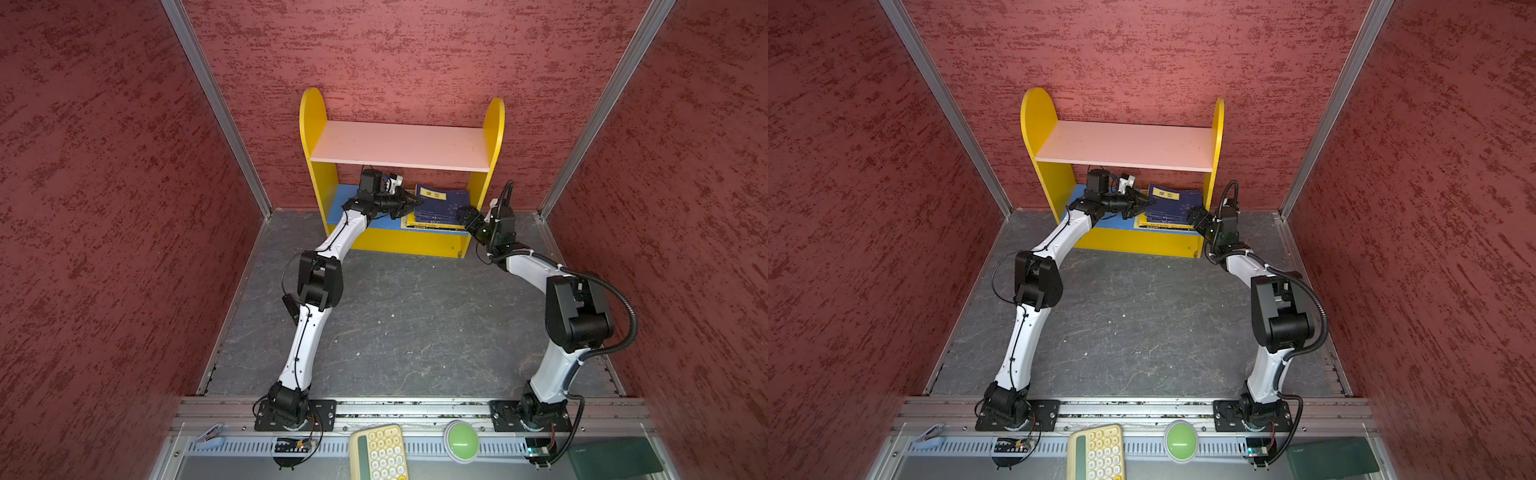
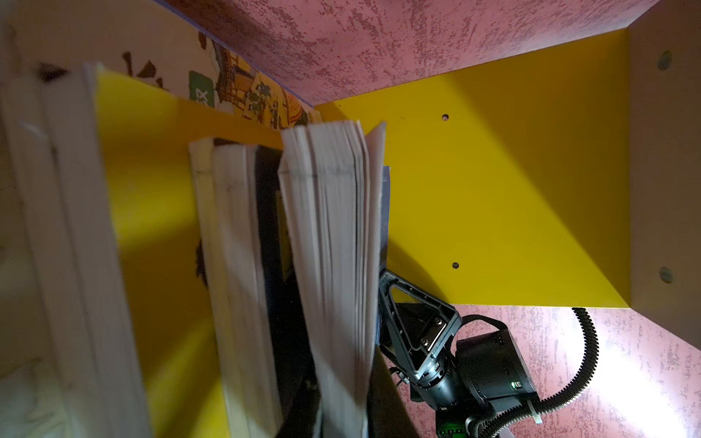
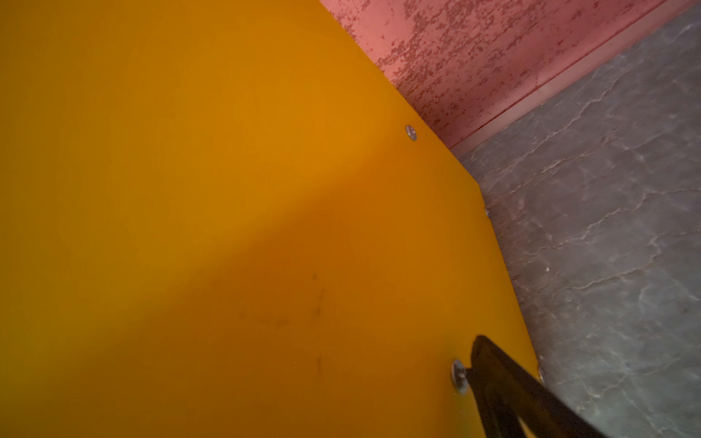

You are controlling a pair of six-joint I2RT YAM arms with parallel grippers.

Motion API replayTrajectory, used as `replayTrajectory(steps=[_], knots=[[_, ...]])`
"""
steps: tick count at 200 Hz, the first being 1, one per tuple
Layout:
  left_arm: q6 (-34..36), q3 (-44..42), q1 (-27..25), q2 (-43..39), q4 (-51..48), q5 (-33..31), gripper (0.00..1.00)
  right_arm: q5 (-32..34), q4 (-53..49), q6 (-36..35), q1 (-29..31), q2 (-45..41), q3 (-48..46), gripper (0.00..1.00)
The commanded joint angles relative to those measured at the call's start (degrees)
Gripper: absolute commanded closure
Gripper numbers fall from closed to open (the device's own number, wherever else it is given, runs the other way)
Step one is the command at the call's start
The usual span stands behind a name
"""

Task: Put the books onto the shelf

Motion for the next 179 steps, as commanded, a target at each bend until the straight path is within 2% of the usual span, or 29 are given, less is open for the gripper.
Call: replayTrajectory(steps=[1, 19, 63, 96, 130, 158, 179], knots=[[0.8, 1.4, -0.7, 1.9, 0.5, -0.9, 0.8, 3.7, -1.8, 0.3, -0.3, -0.3, -1.4, 0.01], [2.7, 1.4, -1.1, 1.6, -2.4, -2.4, 0.79, 4.2, -2.1, -0.1, -0.4, -0.8, -1.0, 0.01], [5.7, -0.7, -1.1, -0.5, -7.3, -7.6, 0.51, 4.4, -2.0, -0.4, -0.5, -2.7, -0.4, 0.01], [4.8, -6.8, -0.1, -3.9, -2.8, -9.4, 0.41, 3.4, -1.4, -0.1, -0.5, -3.5, -0.8, 0.01], [6.7, -8.3, 1.0, -6.6, -2.4, -10.8, 0.32, 0.9, -0.2, -1.0, -0.5, -4.5, -0.5, 0.01], [9.3, -10.8, 1.5, -9.9, -2.8, -12.8, 0.25, 1.5, 0.2, -2.2, -0.6, -6.5, -0.5, 0.01], [10.2, -15.8, 2.1, -13.6, -1.3, -15.6, 0.22, 2.4, -0.5, -3.6, -0.9, -8.4, -0.5, 0.01]])
